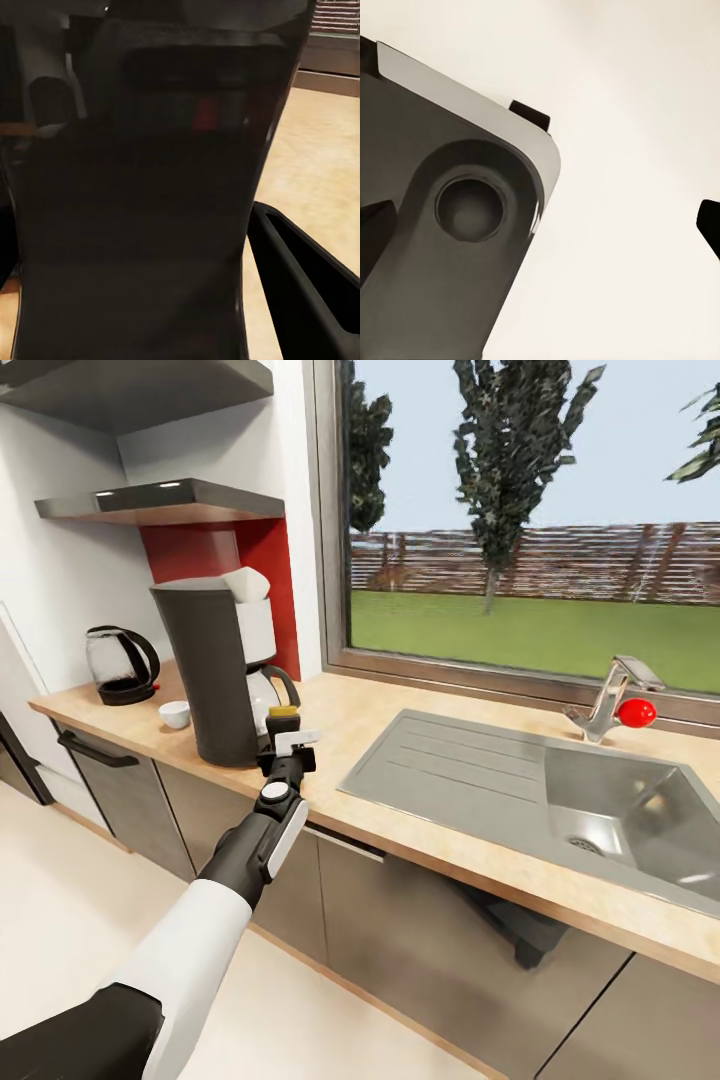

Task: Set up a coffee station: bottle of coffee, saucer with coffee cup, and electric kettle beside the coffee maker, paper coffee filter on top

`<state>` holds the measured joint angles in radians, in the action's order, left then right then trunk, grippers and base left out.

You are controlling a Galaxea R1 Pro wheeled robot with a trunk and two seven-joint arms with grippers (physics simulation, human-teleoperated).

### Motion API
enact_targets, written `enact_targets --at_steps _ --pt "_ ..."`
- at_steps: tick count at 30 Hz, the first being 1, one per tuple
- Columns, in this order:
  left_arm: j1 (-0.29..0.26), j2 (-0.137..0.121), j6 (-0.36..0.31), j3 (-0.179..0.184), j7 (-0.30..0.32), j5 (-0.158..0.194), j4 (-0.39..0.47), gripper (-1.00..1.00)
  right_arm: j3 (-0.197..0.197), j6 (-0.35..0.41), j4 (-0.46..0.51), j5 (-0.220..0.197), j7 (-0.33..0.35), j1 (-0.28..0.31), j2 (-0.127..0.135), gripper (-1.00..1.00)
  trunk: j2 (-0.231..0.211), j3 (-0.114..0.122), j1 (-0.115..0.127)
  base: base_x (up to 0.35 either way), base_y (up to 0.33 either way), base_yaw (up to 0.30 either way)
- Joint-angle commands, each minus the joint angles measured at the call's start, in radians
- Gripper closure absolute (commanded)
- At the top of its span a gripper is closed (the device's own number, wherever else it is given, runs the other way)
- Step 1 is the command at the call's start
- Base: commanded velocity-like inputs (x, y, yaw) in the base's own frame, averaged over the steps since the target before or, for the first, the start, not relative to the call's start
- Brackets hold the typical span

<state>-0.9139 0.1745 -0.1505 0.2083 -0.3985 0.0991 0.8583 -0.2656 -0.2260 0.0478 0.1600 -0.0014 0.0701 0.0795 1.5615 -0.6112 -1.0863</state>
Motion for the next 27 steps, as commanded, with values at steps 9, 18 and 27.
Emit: enact_targets --at_steps 9,18,27 --pt "-0.001 0.000 -0.003 0.001 -0.007 0.022 -0.030 1.00 0.003 -0.003 0.000 0.011 0.000 0.000 0.000 -1.00 0.000 -0.006 0.000 0.000 0.000 0.000" --pt "-0.001 0.000 -0.003 0.002 -0.006 0.022 -0.030 1.00 0.003 -0.003 0.000 0.010 0.000 0.000 0.000 -1.00 0.000 -0.012 0.000 0.000 0.000 0.000" --pt "-0.001 0.000 -0.003 0.002 -0.007 0.022 -0.029 -1.00 0.003 -0.003 0.000 0.010 0.000 0.000 0.000 -1.00 0.000 -0.012 0.000 0.000 0.000 0.000"
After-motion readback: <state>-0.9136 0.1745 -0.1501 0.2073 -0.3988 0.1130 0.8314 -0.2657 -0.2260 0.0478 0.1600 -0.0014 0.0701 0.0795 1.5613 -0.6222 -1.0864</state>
